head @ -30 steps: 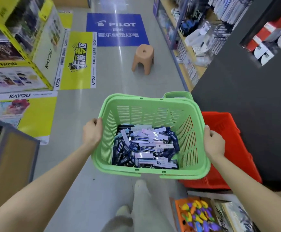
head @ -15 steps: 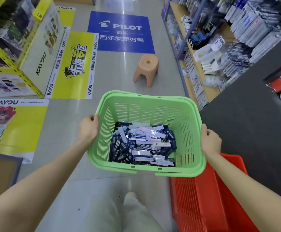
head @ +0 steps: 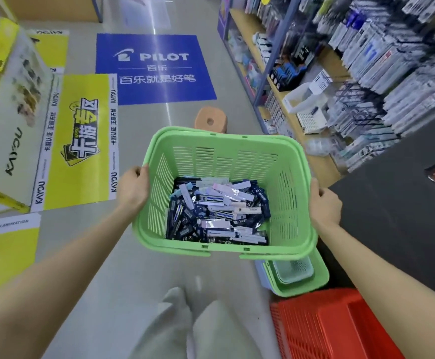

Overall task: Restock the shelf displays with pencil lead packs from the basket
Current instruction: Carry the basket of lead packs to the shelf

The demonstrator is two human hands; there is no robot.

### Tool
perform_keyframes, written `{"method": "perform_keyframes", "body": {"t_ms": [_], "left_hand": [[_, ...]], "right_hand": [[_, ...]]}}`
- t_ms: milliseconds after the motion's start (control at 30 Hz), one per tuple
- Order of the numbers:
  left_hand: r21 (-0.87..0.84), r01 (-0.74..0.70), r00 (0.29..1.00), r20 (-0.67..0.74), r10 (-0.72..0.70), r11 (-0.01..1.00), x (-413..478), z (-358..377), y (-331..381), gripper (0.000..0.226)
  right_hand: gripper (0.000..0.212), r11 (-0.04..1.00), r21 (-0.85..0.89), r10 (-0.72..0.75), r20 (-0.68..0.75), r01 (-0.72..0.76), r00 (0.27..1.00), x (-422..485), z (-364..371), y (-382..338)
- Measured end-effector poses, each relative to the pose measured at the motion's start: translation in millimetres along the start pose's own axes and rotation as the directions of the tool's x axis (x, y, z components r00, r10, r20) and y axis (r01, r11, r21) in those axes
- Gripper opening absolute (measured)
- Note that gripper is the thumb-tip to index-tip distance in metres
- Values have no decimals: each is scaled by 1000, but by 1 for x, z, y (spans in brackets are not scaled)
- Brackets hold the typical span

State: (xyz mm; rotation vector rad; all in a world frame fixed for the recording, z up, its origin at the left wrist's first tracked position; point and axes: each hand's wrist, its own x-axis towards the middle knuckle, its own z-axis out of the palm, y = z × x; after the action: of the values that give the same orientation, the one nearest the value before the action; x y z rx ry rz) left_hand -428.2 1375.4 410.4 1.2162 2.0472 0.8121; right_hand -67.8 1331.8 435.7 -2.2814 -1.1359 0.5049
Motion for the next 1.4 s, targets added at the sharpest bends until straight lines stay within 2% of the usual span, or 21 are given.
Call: {"method": "perform_keyframes", "body": {"t_ms": [167,333,433,767,1033,1400], "left_hand": [[35,-57,997,46,55,998,94,24,57,34],[43,-114,990,84,110,993,178,65,119,34],[74,-119,990,89,112,990,218,91,152,33],[15,-122,988,98,120,992,345,164,237,32],[-2,-156,971,184,153,988,448,225,304,34],[104,-285,917,318,239,953,541,331,397,37]], "right_hand": [[63,999,2,49,-83,-49,995,66,13,-39],[56,996,66,64,-116,-57,991,157,24,-64],[56,995,76,67,-112,-58,991,212,27,-81],[57,993,97,81,-109,-71,991,367,40,-122],[55,985,70,166,-143,-158,976,462,63,-154],[55,922,178,373,-177,-343,911,551,78,-142]]}}
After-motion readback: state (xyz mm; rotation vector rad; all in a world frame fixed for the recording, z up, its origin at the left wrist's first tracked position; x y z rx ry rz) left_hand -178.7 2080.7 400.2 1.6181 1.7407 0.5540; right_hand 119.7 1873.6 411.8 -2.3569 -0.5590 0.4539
